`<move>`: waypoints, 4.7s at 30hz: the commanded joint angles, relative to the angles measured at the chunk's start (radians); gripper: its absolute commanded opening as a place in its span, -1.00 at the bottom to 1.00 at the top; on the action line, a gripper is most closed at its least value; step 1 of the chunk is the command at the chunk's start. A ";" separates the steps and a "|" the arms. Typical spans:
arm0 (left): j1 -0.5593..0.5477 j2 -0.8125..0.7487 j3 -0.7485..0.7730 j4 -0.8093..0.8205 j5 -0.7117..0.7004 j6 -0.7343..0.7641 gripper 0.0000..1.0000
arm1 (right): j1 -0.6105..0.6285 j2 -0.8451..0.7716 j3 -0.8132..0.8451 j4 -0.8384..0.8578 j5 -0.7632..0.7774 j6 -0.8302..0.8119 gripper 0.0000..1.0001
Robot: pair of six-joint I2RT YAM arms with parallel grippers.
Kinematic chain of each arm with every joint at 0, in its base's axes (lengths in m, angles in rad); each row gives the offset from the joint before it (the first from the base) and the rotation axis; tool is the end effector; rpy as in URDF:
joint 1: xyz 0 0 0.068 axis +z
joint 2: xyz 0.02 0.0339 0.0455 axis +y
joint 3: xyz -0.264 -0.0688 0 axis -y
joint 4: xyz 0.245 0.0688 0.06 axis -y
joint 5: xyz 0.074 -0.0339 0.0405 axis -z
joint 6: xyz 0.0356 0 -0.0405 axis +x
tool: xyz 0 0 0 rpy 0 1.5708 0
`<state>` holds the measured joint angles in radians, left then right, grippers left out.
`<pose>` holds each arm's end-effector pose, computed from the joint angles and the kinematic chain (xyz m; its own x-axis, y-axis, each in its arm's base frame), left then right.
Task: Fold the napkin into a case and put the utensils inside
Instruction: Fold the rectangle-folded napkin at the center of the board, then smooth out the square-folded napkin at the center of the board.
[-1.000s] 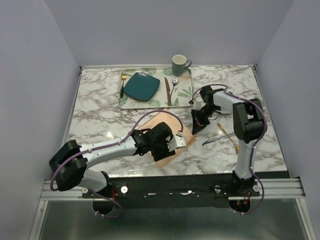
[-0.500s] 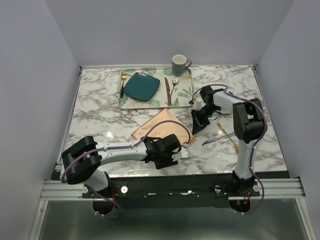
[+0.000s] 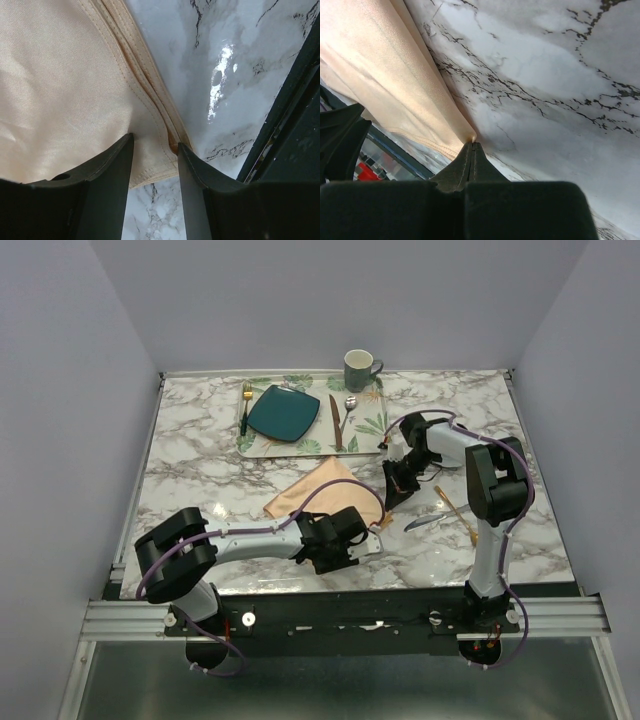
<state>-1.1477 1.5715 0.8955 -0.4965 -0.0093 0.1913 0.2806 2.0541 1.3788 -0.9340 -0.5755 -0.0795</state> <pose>0.1199 -0.2655 0.1700 -0.1985 0.9038 -0.3791 0.9657 0.2465 0.0822 0.3477 0.1204 0.1371 -0.9403 -0.3403 -0.0048 -0.2878 0.7874 0.5452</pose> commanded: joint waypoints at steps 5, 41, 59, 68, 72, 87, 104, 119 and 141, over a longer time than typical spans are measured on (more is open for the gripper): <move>-0.014 0.007 0.025 0.012 -0.018 -0.007 0.16 | 0.005 -0.005 -0.011 0.008 -0.004 0.000 -0.99; -0.015 -0.044 0.057 -0.047 -0.040 -0.001 -0.93 | 0.005 -0.054 -0.015 -0.002 -0.017 0.001 -0.99; -0.015 -0.136 0.031 -0.119 -0.015 0.016 -1.00 | 0.005 -0.088 -0.060 -0.022 -0.067 -0.009 -0.99; -0.015 -0.114 -0.001 -0.090 0.009 0.014 -1.00 | 0.008 -0.063 -0.072 -0.022 -0.067 -0.016 -0.99; -0.015 -0.097 -0.010 -0.071 0.034 0.017 -1.00 | 0.012 -0.057 -0.072 -0.025 -0.067 -0.017 -0.99; 0.051 -0.151 0.025 -0.126 0.210 0.039 0.13 | 0.015 -0.048 -0.063 -0.061 -0.046 -0.045 -0.42; 0.640 -0.274 0.119 -0.139 0.538 -0.039 0.42 | 0.032 -0.003 -0.030 -0.071 0.003 -0.071 -0.45; 0.842 -0.366 0.011 -0.010 0.687 -0.167 0.44 | 0.121 -0.126 -0.256 -0.057 -0.030 -0.092 -0.75; 0.865 -0.553 0.076 0.401 0.546 -0.300 0.97 | 0.115 -0.595 0.203 0.443 0.196 -0.010 1.00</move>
<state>-0.2874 0.9314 0.9775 -0.2115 0.4885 0.0460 0.3973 1.4494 1.5402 -0.8368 -0.4568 -0.2417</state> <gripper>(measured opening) 0.985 0.998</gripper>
